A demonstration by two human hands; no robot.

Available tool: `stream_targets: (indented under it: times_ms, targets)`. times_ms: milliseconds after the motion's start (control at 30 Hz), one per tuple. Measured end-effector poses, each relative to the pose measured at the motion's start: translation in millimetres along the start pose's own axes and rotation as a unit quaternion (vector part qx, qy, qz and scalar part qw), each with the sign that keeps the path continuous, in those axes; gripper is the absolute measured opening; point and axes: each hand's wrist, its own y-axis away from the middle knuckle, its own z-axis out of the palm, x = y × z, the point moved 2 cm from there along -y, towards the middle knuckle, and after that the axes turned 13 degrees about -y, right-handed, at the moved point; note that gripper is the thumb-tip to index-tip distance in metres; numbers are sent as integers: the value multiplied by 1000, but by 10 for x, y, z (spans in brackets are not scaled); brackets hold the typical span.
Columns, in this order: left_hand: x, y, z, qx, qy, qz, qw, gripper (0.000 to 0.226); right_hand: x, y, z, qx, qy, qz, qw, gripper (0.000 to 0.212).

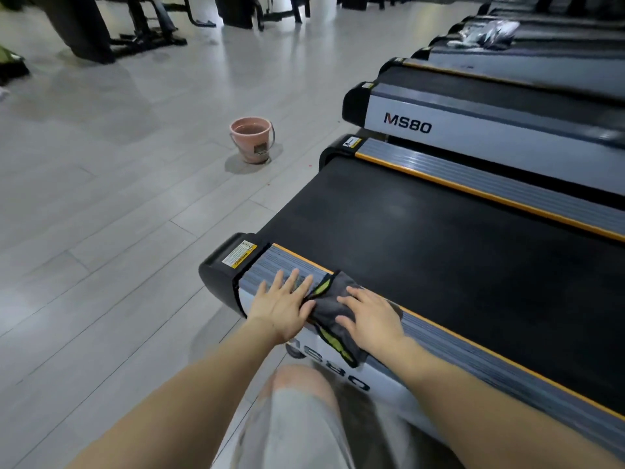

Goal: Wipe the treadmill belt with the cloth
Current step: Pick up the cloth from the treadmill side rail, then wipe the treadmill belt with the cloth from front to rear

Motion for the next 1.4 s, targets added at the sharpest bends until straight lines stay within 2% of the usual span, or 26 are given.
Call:
stream_targets:
  times_ms: [100,200,333,467,633,800,1100,1400]
  targets:
    - [183,-69,-285,20,9,32,999,61,233,360,-141,59,22,39,997,30]
    - [583,-48,-460,40,6,71,997,62,481,850,-255,74,16,127,989,22]
    - [1356,5,-684,65,-10,150,987,64,789,1545,-643,170,-25,251,953,25]
    - [2199,116,-1006,88,-1,222,971,63,1101,2300,-1212,287,-24,312,905,30]
    - [3231,460,-1465,134,5,295,946,62,1559,3235,-1850,364,1,370,855,28]
    - [4129,783,-1719,151,17,330,932,62,2045,3960,-2337,385,30,408,827,26]
    - [5512,1121,-2056,153,6,385,910,62,2782,5020,-2868,393,56,450,800,28]
    - [6459,1157,-2348,191,31,376,906,64,3409,5647,-3366,409,77,459,785,29]
